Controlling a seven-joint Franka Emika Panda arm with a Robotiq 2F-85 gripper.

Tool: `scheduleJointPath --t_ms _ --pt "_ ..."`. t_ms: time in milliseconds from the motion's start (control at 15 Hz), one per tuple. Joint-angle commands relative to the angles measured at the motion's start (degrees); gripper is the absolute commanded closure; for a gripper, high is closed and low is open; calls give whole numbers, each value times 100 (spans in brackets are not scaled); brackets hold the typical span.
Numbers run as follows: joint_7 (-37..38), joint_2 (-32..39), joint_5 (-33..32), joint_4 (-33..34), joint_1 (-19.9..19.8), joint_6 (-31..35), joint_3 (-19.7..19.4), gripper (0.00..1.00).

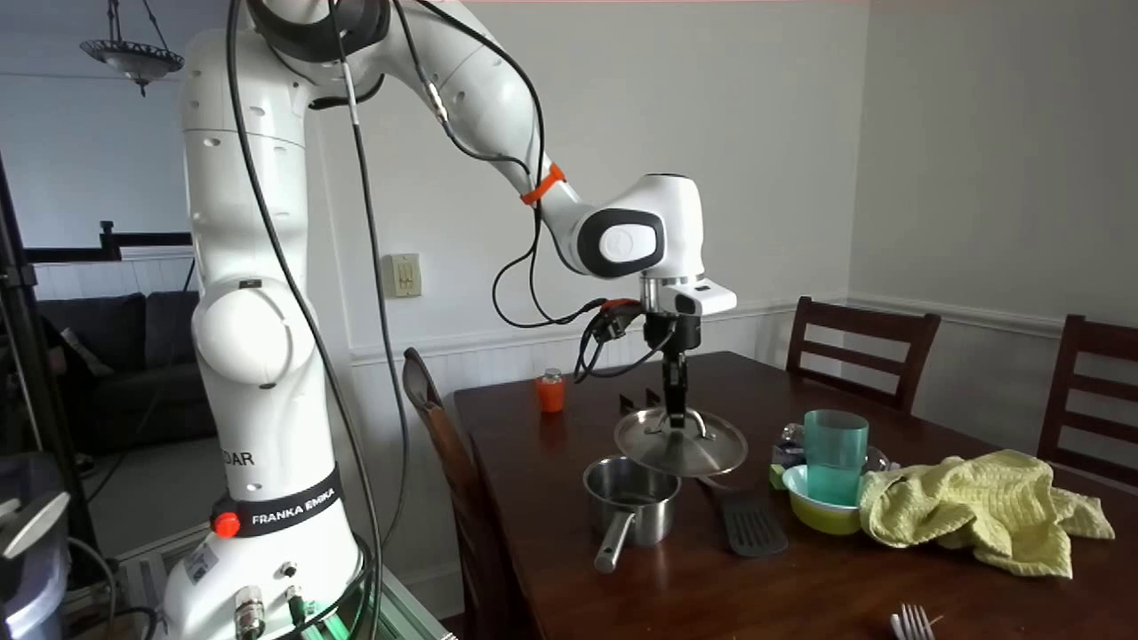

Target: Pick up the silver pot lid and put it on the silver pot

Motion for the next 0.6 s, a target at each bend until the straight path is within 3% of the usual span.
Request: scheduleJointPath --t_ms 0,533 --pt "417 -399 -360 -513 71 65 222 98" --pt "878 -226 -310 -915 122 474 538 98"
